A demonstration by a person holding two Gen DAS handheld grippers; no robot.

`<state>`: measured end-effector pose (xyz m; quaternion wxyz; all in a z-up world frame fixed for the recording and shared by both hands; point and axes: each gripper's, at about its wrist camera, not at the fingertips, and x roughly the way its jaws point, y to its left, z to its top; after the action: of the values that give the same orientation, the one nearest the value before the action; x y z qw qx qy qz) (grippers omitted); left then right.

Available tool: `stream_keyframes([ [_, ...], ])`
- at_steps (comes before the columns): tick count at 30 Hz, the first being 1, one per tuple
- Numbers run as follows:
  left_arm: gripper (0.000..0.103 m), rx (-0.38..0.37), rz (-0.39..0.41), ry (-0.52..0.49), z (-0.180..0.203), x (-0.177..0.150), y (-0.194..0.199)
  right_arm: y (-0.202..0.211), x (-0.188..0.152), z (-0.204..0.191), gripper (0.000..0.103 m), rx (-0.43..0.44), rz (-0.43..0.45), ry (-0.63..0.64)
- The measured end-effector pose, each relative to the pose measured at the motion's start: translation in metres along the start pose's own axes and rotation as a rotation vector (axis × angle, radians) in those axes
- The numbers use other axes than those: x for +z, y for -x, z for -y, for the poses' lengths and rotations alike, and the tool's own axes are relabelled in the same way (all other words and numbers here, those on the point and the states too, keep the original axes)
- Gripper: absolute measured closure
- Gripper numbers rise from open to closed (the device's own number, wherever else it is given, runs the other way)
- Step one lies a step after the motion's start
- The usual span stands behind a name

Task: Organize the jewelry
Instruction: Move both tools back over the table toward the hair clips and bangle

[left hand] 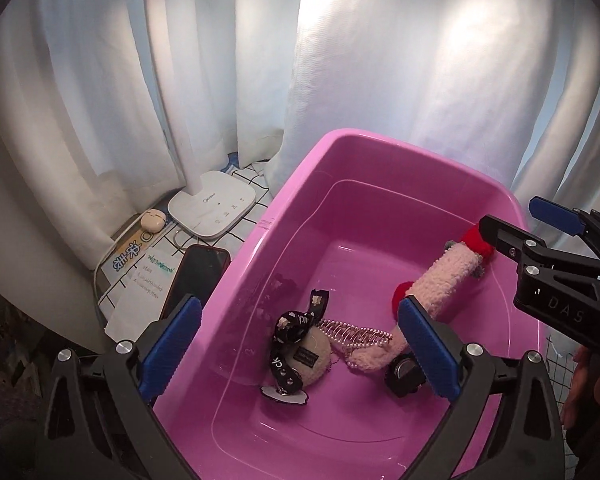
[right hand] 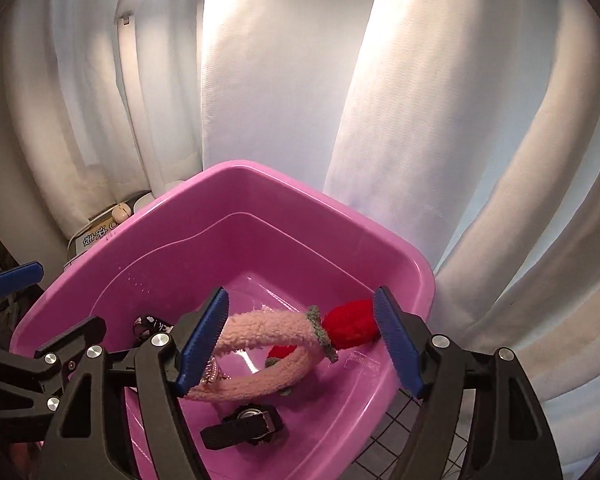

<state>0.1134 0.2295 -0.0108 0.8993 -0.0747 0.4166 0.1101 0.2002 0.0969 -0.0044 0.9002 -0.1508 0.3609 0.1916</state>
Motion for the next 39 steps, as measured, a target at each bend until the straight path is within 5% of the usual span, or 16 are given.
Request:
stream_keyframes([
  [12,0.006,-0.013,0.006,0.04,-0.005,-0.006,0.014,0.022,-0.022,0.012,0.031,0.038,0.018,-0.052],
  [23,0.006,-0.079,0.022,-0.003,0.033,-0.024,0.046,0.084,-0.078,0.055,0.031,0.023,0.075,-0.186],
  [30,0.006,-0.178,0.051,-0.044,0.074,-0.041,0.078,0.135,-0.146,0.099,0.031,-0.032,0.106,-0.322],
  [39,0.006,-0.337,0.073,-0.192,0.156,-0.074,0.105,0.18,-0.277,0.165,0.031,-0.194,0.011,-0.51],
])
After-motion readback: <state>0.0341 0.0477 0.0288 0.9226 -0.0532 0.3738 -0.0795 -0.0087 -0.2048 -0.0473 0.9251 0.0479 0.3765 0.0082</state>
